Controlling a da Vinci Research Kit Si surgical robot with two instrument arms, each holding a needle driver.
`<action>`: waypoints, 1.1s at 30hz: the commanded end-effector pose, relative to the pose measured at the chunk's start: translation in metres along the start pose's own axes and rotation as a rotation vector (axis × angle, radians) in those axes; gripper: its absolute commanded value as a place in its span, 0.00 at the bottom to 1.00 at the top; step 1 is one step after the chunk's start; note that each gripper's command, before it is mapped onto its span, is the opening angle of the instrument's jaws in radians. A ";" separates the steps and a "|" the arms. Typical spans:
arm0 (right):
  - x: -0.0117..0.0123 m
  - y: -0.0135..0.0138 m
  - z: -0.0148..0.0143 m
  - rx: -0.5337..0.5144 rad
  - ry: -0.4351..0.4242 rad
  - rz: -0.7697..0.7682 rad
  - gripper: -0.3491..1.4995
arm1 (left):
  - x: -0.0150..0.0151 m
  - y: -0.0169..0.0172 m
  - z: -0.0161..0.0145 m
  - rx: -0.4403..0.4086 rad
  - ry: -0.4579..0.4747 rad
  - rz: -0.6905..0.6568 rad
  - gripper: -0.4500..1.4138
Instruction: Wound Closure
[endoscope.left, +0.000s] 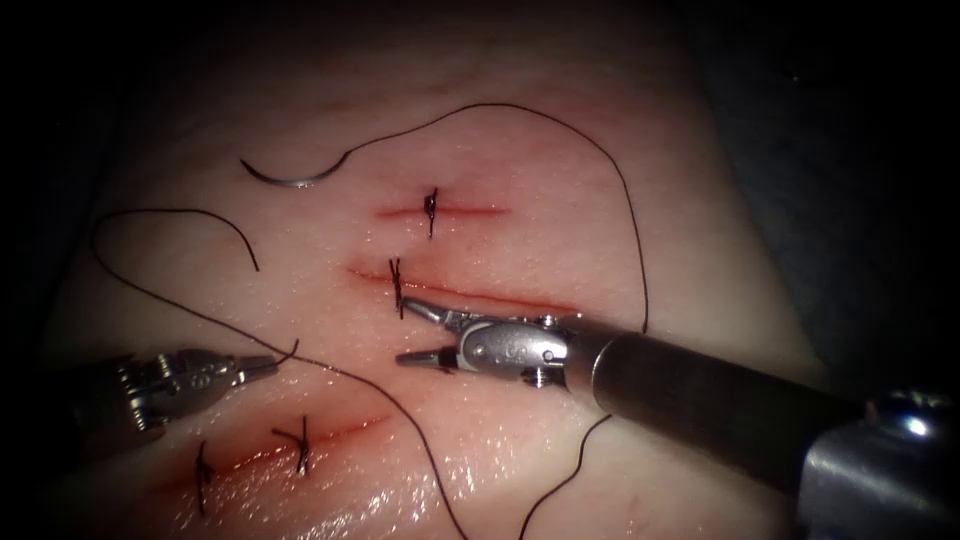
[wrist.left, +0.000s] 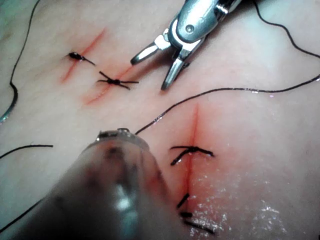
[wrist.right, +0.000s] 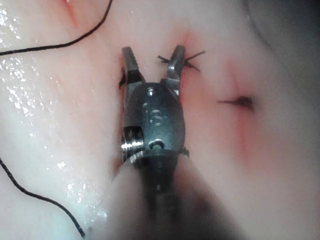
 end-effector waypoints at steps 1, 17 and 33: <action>-0.0006 0.0011 -0.0003 -0.019 -0.007 0.006 0.99 | -0.0005 -0.0003 0.0004 0.007 0.003 -0.010 0.00; -0.0010 0.0013 -0.0009 -0.045 -0.027 0.010 0.99 | -0.0103 -0.0013 -0.0007 -0.004 -0.039 -0.209 0.00; -0.0013 0.0012 -0.0012 -0.040 -0.031 0.036 0.99 | -0.0159 -0.0019 -0.0001 -0.073 -0.227 -0.237 0.86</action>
